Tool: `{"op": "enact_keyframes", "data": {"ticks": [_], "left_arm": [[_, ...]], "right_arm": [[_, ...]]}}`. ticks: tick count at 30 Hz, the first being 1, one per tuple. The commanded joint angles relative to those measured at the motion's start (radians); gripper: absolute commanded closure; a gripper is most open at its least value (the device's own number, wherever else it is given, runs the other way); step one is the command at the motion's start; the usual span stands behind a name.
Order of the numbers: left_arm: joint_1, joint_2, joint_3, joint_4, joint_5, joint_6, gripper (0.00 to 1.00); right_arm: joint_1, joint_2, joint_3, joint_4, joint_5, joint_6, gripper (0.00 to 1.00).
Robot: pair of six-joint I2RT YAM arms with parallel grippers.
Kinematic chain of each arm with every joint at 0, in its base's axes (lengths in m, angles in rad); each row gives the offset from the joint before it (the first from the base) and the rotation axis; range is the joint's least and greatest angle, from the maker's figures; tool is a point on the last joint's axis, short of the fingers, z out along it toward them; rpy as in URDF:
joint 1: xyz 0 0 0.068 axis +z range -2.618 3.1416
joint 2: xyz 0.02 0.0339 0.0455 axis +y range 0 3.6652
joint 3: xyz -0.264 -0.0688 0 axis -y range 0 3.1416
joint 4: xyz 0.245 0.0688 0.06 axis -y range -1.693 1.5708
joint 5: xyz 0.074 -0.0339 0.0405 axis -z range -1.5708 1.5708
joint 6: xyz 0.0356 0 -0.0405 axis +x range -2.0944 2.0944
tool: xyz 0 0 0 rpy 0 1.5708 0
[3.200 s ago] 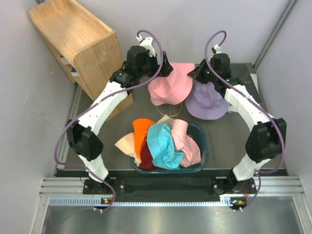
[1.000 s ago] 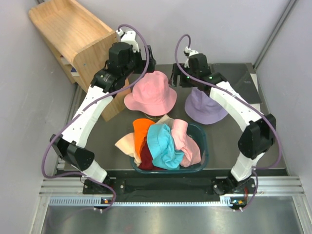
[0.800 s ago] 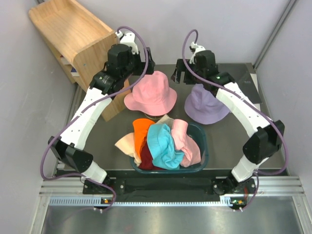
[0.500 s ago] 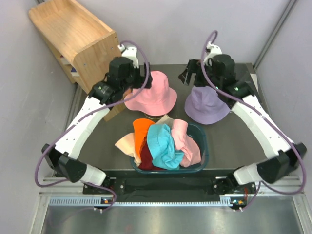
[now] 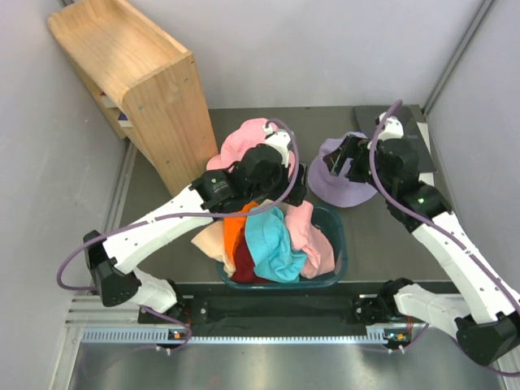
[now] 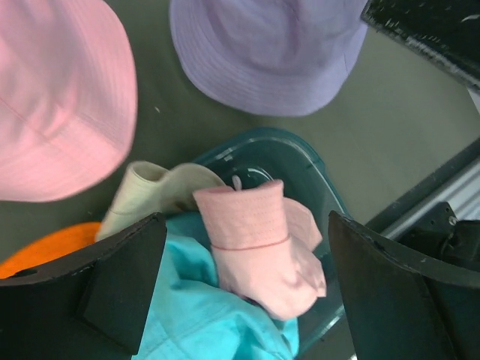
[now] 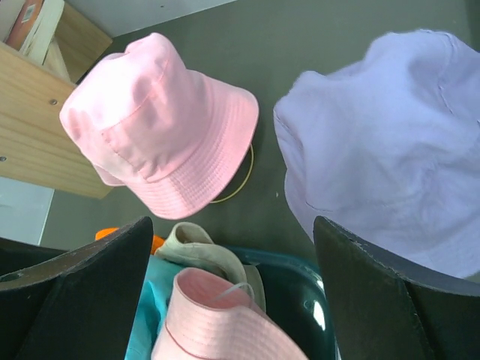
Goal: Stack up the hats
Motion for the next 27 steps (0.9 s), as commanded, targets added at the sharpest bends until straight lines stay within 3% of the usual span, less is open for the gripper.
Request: {"op": "enact_keyframes", "data": {"ticks": [1,5,10,19,22,23,25,27], "left_arm": [[-0.034,0.031,-0.007,-0.026,0.041,-0.127,0.08],[-0.049,0.067,-0.001,-0.092,0.070,-0.168,0.11],[-0.055,0.076,-0.053,-0.046,0.117,-0.200,0.13],[-0.063,0.133,-0.110,-0.004,0.128,-0.199,0.30],[-0.063,0.159,-0.102,-0.018,0.127,-0.193,0.47],[-0.063,0.162,-0.097,-0.018,0.123,-0.191,0.73],[-0.063,0.145,-0.079,-0.027,0.088,-0.182,0.98],[-0.063,0.093,-0.070,-0.027,0.052,-0.136,1.00]], "right_arm": [[-0.014,-0.088,-0.040,0.009,0.050,0.054,0.13],[-0.017,-0.130,-0.074,-0.006,0.056,0.072,0.13],[-0.017,-0.150,-0.094,-0.019,0.039,0.080,0.13],[-0.020,-0.193,-0.086,-0.054,0.032,0.060,0.13],[-0.017,-0.199,-0.074,-0.063,0.039,0.040,0.12],[-0.019,-0.200,-0.070,-0.063,0.041,0.037,0.12],[-0.017,-0.206,-0.051,-0.062,0.027,0.005,0.12],[-0.019,-0.211,-0.039,-0.057,-0.008,-0.029,0.09]]}}
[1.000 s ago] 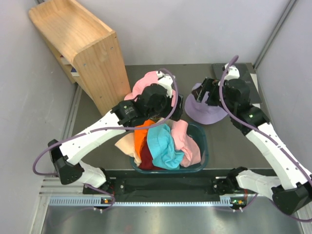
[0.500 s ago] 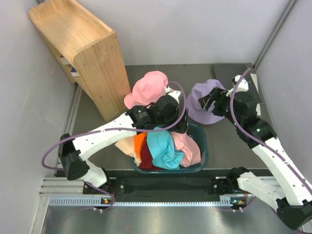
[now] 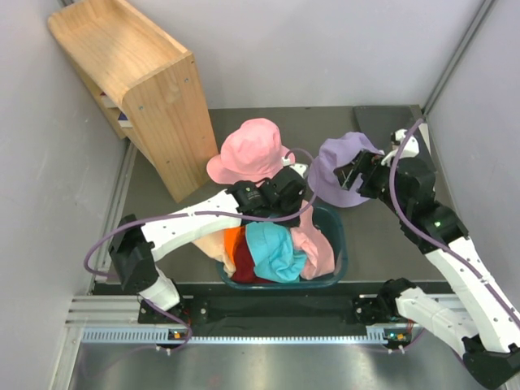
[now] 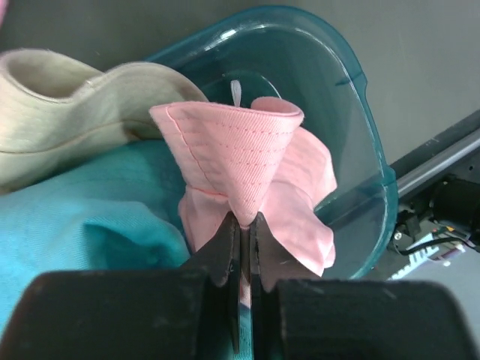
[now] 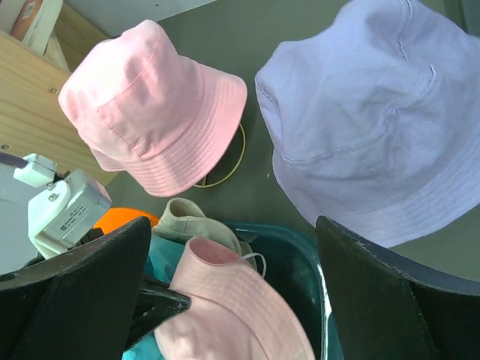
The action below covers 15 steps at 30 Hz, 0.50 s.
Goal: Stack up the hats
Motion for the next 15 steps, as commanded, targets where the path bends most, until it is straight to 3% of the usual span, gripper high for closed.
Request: {"op": "enact_keyframes", "data": {"ticks": [1,8,15], "left_arm": [[-0.005,-0.095,0.038,0.029,-0.089,0.076,1.00],[0.007,-0.378,0.038,0.076,-0.049,0.314,1.00],[0.058,-0.403,0.254,-0.121,0.120,0.378,1.00]], "right_arm": [[-0.009,-0.025,0.074,0.040,-0.067,-0.117,0.08],[-0.012,0.061,0.186,0.124,-0.567,-0.249,0.08],[-0.011,0.146,0.273,0.440,-0.925,-0.107,0.08]]}}
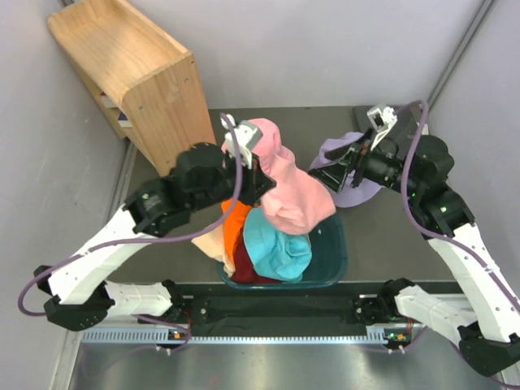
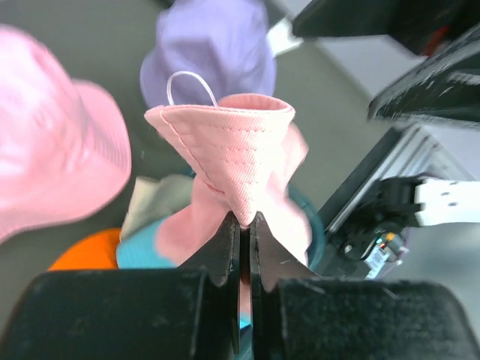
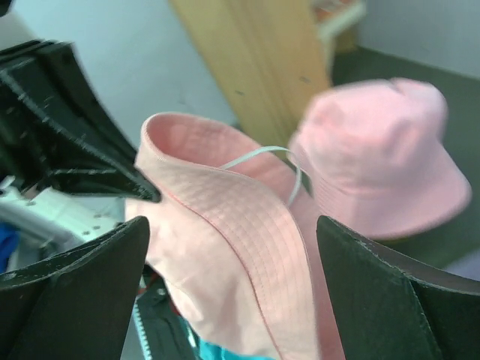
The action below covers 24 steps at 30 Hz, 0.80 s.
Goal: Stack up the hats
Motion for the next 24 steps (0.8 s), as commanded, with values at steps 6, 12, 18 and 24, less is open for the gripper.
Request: {"op": "enact_keyframes", "data": {"ticks": [6,12,18,24], "left_arm": [[0.019,0.022,0.233,-0.132,0.109,0.104,1.00],[0.030,0.042,0.309,-0.129,0.100,0.130,1.00],[0.036,0.072,0.336,-0.132,0.121,0.133,1.00],[0.041,0.094,0.361,-0.138,0.141,0.134,1.00]], "right_arm": [[-0.007,0.161,0.195,0.296,-0.418,0.094,0.10],[-0.007,0.165,0.149,0.251,-0.454,0.071,0.11],[-0.007,0.168,0.096,0.242,-0.492,0.072,0.14],[-0.007,0.167,0.059,0.196,-0.443,-0.001,0.11]]}}
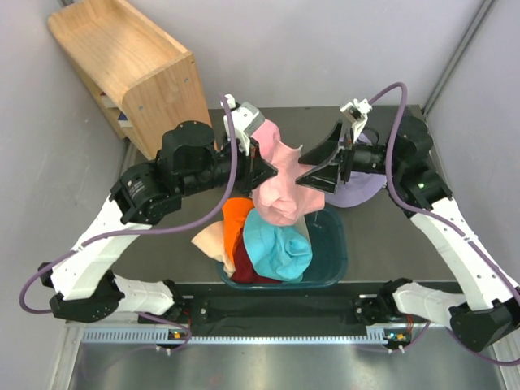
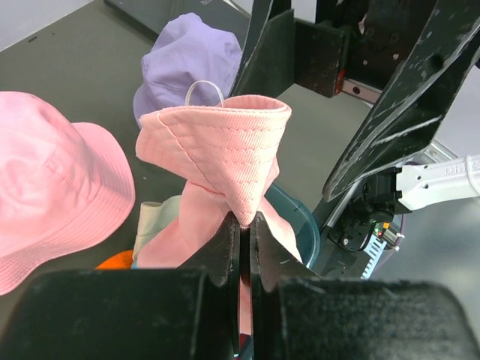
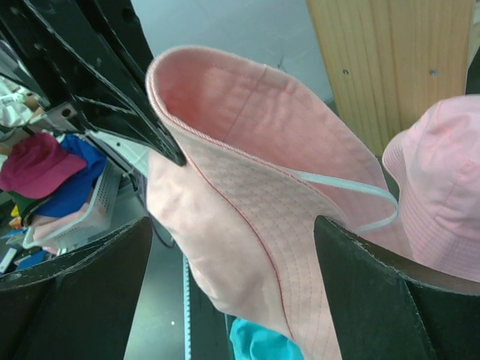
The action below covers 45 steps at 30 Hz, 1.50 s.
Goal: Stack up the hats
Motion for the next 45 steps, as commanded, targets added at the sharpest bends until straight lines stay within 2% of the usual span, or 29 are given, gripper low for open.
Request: {"op": "enact_keyframes", "data": {"ticks": [1,10,18,24,25,27,28,29,33,36,40,45], "left_arm": [[0.006,0.004,0.049,0.015,0.024,0.014,1.00],[0.017,-0.001,0.056,0.009,0.015,0.020,1.00],[0.043,0.031,0.084,0.008,0.047,0.037,1.00],[0.090,0.054,0.082,0.057,0.074,0.049,1.00],[0.096,0.061,0.081,0.067,0.081,0.048,1.00],[0.113,0.079,0.078,0.095,0.093,0.048,1.00],[0.121,0.085,0.070,0.104,0.084,0.040,1.00],[0.136,0.091,0.066,0.122,0.061,0.037,1.00],[0.191,0.128,0.052,0.175,0.065,0.022,1.00],[0.227,0.162,0.056,0.218,0.058,-0.004,1.00],[0.245,0.231,0.084,0.279,0.085,-0.050,1.00],[0.247,0.414,0.208,0.287,0.150,-0.101,1.00]], "right_arm": [[-0.011,-0.010,-0.013,-0.020,0.017,-0.077,0.11],[-0.040,-0.024,-0.072,-0.024,0.085,-0.109,0.07],[-0.094,-0.010,-0.108,-0.001,0.060,-0.103,0.07],[-0.097,0.014,-0.106,0.052,-0.058,-0.029,0.42],[-0.097,0.016,-0.111,0.069,-0.093,0.006,0.55],[-0.097,0.014,-0.132,0.158,-0.124,0.059,0.72],[-0.096,0.008,-0.140,0.180,-0.134,0.099,0.92],[-0.097,0.004,-0.152,0.186,-0.130,0.109,0.99],[-0.109,-0.030,-0.174,0.187,-0.064,0.119,1.00],[-0.155,-0.051,-0.195,0.157,0.040,0.141,1.00],[-0.298,-0.108,-0.237,0.134,0.155,0.190,1.00],[-0.433,-0.102,-0.250,0.063,0.180,0.222,1.00]]}}
